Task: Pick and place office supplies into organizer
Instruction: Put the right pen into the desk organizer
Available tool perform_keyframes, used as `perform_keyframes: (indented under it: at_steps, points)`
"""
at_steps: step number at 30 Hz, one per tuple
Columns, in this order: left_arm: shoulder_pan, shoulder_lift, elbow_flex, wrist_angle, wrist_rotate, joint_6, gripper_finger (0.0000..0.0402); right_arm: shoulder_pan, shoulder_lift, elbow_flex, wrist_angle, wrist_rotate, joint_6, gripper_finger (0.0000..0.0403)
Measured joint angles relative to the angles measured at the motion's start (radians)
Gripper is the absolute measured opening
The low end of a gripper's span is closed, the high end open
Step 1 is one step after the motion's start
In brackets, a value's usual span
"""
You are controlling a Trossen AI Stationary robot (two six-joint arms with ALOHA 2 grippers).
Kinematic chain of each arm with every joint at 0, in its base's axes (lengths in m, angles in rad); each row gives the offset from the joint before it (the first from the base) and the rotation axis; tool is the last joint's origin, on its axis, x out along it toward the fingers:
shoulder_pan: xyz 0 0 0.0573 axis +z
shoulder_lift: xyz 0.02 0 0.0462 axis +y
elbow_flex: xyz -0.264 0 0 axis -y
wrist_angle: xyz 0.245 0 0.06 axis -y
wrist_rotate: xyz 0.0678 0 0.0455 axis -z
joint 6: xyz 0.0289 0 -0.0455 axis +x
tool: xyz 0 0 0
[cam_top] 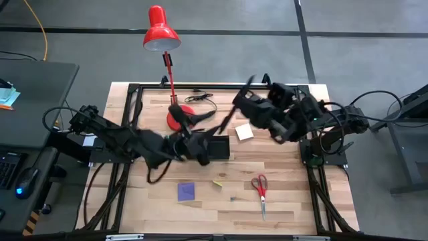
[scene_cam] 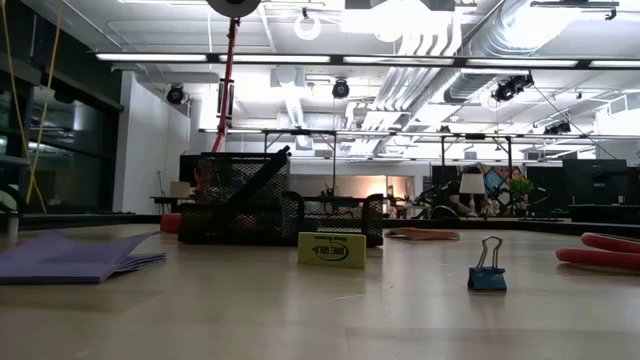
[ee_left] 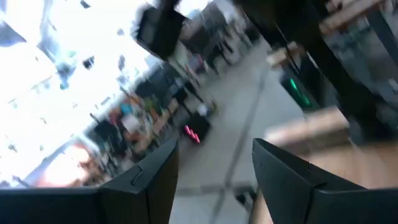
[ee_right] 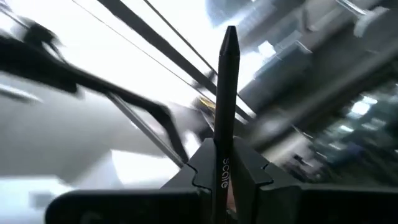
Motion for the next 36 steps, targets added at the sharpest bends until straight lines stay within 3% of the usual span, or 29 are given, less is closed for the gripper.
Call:
perform_keyframes:
  at_steps: [4, 7, 10, 12, 20, 36]
  points:
    - [0.043, -0.006, 0.001, 0.313, 0.153, 0.314, 0.018, -0.022, -0.003, 0.0, 0.123, -0.033, 0.047, 0.0012]
    - [0.071, -0.006, 0.002, 0.488, 0.325, 0.513, 0.018, -0.036, -0.002, 0.0, 0.136, -0.052, 0.078, 0.0012]
    - [0.108, -0.003, 0.002, 0.529, 0.487, 0.559, 0.0185, -0.05, -0.002, 0.0, 0.141, -0.071, 0.109, 0.0012]
    - [0.133, -0.002, 0.002, 0.523, 0.538, 0.562, 0.0191, -0.053, -0.002, 0.0, 0.141, -0.075, 0.124, 0.0012]
    - [0.146, 0.014, 0.0, 0.517, 0.608, 0.598, 0.0209, -0.071, 0.03, 0.0, 0.133, -0.076, 0.177, 0.0012]
    - [0.136, 0.032, 0.0, 0.594, 0.602, 0.696, 0.0205, -0.091, 0.086, 0.0, 0.177, -0.052, 0.274, 0.0012]
